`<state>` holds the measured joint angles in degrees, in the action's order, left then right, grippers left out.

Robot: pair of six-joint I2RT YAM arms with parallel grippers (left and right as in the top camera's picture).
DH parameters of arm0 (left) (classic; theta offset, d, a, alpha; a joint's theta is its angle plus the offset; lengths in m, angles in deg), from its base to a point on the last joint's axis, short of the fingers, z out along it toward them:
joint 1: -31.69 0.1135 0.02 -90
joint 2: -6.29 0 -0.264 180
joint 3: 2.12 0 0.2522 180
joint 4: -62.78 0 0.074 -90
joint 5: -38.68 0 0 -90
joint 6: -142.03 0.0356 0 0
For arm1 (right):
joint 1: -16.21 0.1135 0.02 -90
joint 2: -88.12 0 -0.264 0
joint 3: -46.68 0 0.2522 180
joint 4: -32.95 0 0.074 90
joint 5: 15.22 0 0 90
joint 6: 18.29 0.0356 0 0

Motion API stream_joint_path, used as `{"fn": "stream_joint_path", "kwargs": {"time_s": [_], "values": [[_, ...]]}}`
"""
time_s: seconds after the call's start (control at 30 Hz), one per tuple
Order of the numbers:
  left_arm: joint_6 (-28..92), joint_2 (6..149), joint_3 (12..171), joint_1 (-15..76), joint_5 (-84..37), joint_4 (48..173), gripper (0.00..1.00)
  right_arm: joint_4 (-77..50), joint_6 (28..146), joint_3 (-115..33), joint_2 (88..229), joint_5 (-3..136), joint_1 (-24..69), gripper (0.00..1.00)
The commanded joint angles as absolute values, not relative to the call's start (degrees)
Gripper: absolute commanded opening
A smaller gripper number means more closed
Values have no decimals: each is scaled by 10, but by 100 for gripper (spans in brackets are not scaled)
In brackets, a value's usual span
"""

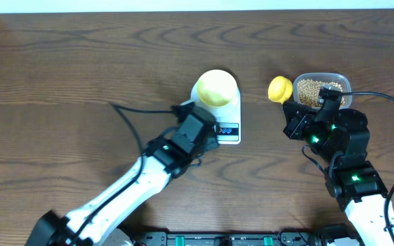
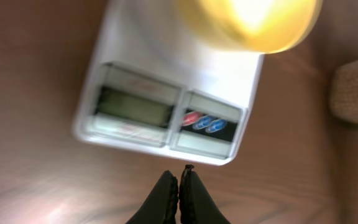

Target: Scoop item into bowl and weigh 50g on scale

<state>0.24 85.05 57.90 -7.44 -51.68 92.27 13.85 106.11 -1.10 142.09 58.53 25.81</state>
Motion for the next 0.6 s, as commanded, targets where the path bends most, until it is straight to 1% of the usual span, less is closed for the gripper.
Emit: {"fn": "stream_joint_path", "kwargs": {"time_s": [0.0,0.1,0.3,0.33,0.37,0.47,0.57], "values": [[14,783,578,-31,-588,1010,7,130,1022,-20,1420,562,262,1],[14,748,578,22,-661,1036,7,121,994,-20,1421,561,262,1],[14,728,578,192,-775,1031,8,104,964,-20,1439,570,262,1],[14,729,578,216,-777,1031,7,104,965,-20,1447,573,262,1],[14,731,578,263,-766,1040,7,106,965,-20,1458,572,262,1],[14,731,578,330,-733,1071,7,110,990,-20,1476,560,262,1],[14,733,578,357,-728,1072,8,123,1055,-20,1487,560,262,1]]}}
